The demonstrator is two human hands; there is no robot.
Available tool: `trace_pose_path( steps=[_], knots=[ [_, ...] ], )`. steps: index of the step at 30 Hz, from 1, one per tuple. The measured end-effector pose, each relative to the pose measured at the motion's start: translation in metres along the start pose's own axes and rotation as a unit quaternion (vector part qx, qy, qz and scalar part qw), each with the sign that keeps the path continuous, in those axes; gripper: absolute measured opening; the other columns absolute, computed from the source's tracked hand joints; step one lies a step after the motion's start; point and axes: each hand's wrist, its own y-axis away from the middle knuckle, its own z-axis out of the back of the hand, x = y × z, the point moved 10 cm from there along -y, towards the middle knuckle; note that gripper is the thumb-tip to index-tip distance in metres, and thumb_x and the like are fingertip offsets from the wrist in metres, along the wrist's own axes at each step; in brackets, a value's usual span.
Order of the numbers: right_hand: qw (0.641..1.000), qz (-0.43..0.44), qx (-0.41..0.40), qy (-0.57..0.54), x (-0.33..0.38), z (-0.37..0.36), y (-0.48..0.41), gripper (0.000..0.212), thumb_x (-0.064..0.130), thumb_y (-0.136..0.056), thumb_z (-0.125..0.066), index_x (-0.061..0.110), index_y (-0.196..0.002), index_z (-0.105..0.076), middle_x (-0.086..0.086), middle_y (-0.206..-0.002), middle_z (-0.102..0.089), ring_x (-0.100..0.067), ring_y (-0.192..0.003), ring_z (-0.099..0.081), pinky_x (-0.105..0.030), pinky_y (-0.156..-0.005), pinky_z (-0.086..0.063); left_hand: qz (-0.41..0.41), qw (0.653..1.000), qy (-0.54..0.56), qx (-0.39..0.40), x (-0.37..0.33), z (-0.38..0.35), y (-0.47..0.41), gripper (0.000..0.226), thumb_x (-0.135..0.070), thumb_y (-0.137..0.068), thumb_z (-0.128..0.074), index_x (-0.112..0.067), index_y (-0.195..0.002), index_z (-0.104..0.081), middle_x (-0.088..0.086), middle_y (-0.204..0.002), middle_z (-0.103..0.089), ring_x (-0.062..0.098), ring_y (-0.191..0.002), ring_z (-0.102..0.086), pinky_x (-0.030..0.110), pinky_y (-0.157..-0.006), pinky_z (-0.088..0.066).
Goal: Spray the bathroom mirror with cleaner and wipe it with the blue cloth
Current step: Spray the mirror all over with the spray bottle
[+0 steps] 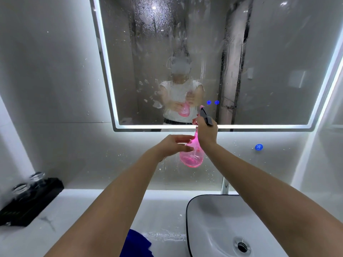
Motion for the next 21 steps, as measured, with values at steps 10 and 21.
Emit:
trace_pose_path(
  steps=[10, 21],
  knots=[
    [1.000, -0.004, 0.007, 0.026, -0.013, 0.011, 0.004, 0.032, 0.020, -0.082, -0.050, -0.011, -0.075, -0.053, -0.011, -0.061, -0.051, -0.019, -0.059, -0.045, -0.028, -0.058, -0.037, 0.007, 1.000, -0.006, 0.013, 0.008, -0.019, -0.002, 0.054, -0.008, -0.077, -0.073, -0.019, -0.128, -0.056, 0.002, -0.124, -0.062, 0.014, -0.107, -0.058, 0.031, -0.101, -0.041],
    [1.000, -0.013, 0.028, 0.006, -0.008, -0.016, 0.008, 0.028, 0.014, -0.087, -0.048, -0.011, -0.076, -0.053, -0.012, -0.066, -0.048, -0.019, -0.063, -0.041, -0.030, -0.057, -0.032, 0.010, 1.000, 0.003, -0.016, 0.014, 0.008, 0.004, 0.056, -0.005, -0.075, -0.074, -0.018, -0.127, -0.057, 0.005, -0.126, -0.061, 0.016, -0.114, -0.057, 0.035, -0.104, -0.041]
  ],
)
